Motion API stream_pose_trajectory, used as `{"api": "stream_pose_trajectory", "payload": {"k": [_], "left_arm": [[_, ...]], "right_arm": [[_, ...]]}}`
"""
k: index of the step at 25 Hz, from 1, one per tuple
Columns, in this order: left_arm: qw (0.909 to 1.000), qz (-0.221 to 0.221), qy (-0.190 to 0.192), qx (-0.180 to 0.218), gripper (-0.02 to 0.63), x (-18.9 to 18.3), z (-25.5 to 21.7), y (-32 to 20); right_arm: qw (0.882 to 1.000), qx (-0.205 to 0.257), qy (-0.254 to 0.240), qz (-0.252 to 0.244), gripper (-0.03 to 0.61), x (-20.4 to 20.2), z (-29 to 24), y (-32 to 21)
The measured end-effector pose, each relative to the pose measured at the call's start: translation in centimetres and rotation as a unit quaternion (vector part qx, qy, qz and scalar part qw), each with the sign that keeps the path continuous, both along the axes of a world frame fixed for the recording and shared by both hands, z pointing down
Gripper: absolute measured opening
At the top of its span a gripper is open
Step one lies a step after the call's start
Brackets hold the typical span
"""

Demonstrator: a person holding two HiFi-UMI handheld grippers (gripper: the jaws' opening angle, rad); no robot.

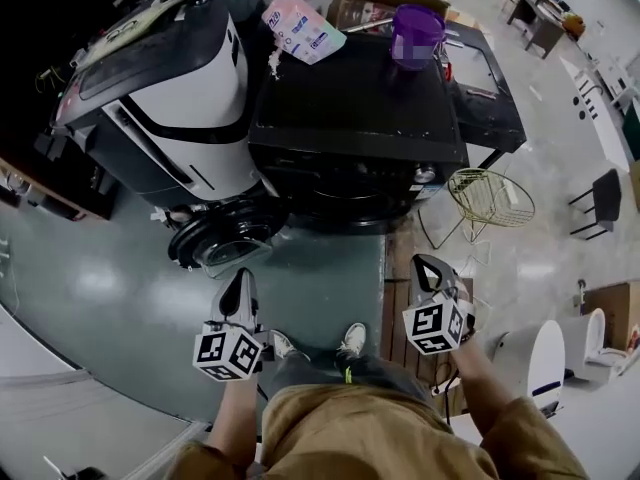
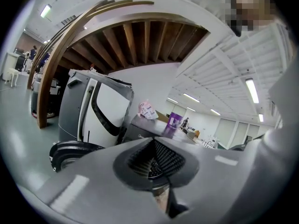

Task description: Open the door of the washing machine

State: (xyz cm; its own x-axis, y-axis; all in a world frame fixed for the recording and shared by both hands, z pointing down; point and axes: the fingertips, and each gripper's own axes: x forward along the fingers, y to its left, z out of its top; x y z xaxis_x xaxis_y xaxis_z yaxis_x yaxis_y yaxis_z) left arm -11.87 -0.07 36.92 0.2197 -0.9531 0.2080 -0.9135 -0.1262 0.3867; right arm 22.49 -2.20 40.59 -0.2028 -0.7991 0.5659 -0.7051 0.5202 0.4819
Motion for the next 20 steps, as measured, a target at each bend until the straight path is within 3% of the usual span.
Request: {"api": "stream_pose_trajectory", "payload": {"k": [7,20], "left_arm": [[0.9993,0.024,0.005,0.03,0.06,1.1,-2.9,-1.3],[0.9969,0.033,-0.008,0.071,0.06,-3.3,-7.9,-5.2]], "right_arm": [[0.996,0.082,-0.023,0.039,0.005,3.0,-8.3,1.1],[0.974,0.2,-0.045,0.101,0.005,3.6,-20.3,2.6]]}}
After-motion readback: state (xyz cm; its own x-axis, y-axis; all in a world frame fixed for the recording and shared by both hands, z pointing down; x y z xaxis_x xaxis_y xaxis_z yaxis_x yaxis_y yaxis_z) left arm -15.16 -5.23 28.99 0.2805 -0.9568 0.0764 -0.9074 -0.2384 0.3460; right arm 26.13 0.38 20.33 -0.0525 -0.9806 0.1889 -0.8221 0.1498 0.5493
